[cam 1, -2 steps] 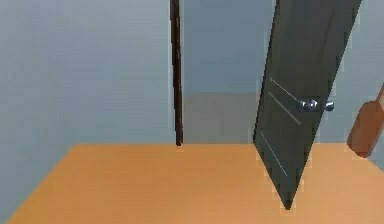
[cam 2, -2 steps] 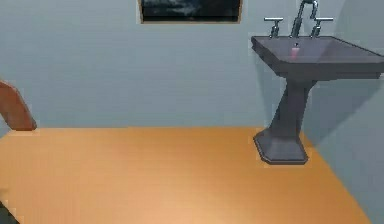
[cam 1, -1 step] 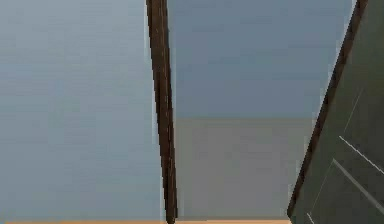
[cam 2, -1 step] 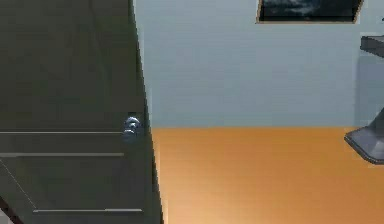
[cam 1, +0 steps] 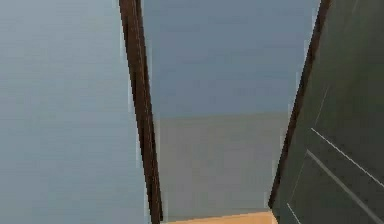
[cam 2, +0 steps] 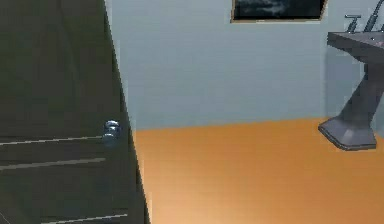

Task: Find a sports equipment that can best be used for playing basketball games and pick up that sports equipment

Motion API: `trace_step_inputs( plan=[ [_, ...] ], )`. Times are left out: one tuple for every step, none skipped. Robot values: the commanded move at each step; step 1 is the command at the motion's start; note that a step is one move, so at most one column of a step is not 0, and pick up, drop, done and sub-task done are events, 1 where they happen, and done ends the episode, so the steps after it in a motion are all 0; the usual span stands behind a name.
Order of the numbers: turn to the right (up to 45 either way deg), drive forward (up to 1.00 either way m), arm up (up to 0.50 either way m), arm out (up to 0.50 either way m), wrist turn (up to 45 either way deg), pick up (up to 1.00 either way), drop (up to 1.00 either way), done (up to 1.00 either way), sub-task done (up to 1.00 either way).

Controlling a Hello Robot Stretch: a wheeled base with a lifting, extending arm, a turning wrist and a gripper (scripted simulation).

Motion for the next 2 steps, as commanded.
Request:
trace_step_inputs(
  plan=[
    [0.0, 0.45, 0.0, 0.0, 0.0, 0.0, 0.0, 0.0, 0.0],
    [-3.0, 0.0, 0.0, 0.0, 0.0, 0.0, 0.0, 0.0, 0.0]
  ],
)
